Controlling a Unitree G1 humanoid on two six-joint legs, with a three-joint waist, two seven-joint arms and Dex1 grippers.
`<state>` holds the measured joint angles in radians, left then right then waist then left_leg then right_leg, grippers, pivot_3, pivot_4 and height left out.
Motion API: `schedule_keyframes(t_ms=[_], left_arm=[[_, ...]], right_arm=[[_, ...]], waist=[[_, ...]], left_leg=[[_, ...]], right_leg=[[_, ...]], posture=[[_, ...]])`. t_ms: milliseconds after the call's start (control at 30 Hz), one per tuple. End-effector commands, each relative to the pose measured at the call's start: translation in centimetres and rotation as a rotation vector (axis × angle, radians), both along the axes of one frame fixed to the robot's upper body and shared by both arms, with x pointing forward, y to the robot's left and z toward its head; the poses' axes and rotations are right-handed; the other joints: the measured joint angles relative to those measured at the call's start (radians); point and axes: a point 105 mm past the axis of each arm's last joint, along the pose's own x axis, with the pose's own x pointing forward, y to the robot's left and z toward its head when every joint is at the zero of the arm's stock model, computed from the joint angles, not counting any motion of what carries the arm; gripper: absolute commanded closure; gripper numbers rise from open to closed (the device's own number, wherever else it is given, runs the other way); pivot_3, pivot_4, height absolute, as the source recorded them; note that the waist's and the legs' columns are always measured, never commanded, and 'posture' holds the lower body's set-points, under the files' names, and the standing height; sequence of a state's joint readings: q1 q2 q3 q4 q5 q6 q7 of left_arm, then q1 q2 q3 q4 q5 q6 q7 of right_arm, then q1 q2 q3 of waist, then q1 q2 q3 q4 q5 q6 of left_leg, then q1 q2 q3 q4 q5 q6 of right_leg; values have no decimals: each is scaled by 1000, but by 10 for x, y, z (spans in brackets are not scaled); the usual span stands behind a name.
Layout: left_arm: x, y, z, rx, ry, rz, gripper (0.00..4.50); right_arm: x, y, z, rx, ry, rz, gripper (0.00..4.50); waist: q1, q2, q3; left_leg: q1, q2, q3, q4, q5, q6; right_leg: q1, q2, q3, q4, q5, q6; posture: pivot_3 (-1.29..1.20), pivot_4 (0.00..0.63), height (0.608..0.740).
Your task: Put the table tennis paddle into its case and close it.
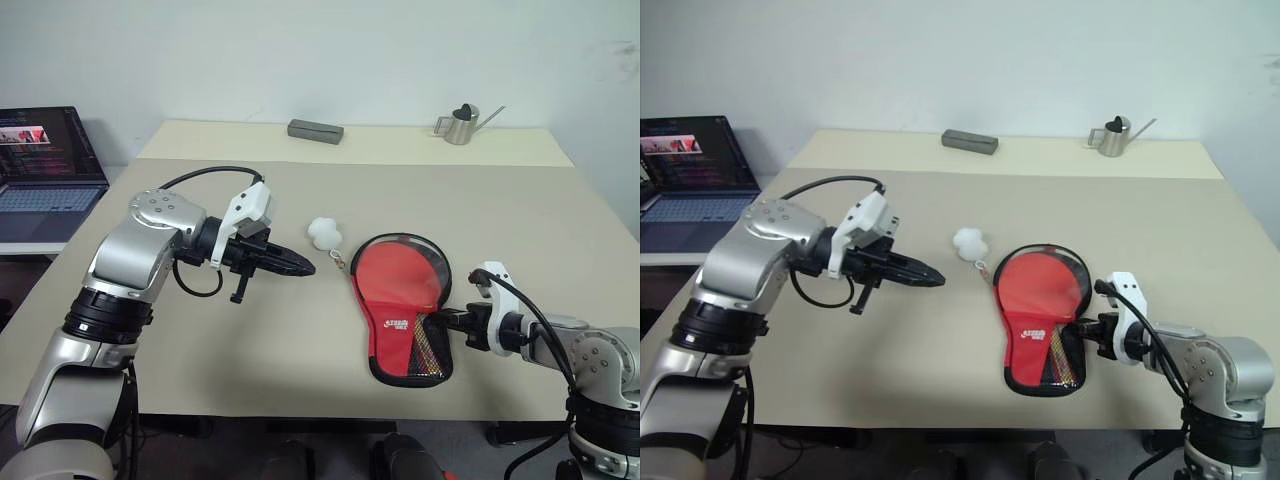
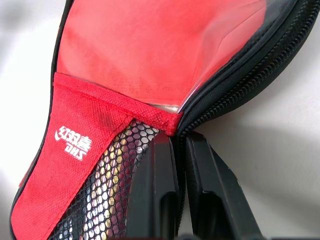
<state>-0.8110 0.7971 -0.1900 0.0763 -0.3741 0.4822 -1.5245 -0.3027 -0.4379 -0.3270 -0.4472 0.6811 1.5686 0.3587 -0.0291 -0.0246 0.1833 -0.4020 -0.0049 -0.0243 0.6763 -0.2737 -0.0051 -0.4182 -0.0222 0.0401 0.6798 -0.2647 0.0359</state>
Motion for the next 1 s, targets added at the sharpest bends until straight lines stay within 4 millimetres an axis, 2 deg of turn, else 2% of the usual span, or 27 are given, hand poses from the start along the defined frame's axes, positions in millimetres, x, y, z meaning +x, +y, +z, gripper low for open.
schedule_keyframes(t_ms=[33, 533, 1000], left_arm=[[-5, 0, 8, 6, -20, -43, 4500], [-2, 0, 9, 11, -29, -39, 4500], [0, -3, 9, 12, -32, -46, 4500]], right_arm=[[-13, -3, -10, -24, 65, 18, 4494], [-39, -5, -16, -23, 93, 38, 4494], [-45, -5, -16, -14, 113, 34, 4494]], waist=[[0, 0, 0], [2, 0, 0], [2, 0, 0]], left_leg=[[0, 0, 0, 0, 0, 0], [1, 0, -2, 0, 0, 0], [1, 0, -2, 0, 0, 1]], right_leg=[[0, 0, 0, 0, 0, 0], [3, 0, 0, -1, 0, 1], [4, 0, 0, -1, -1, 0]], posture=[[0, 150, 740], [0, 150, 740], [0, 150, 740]])
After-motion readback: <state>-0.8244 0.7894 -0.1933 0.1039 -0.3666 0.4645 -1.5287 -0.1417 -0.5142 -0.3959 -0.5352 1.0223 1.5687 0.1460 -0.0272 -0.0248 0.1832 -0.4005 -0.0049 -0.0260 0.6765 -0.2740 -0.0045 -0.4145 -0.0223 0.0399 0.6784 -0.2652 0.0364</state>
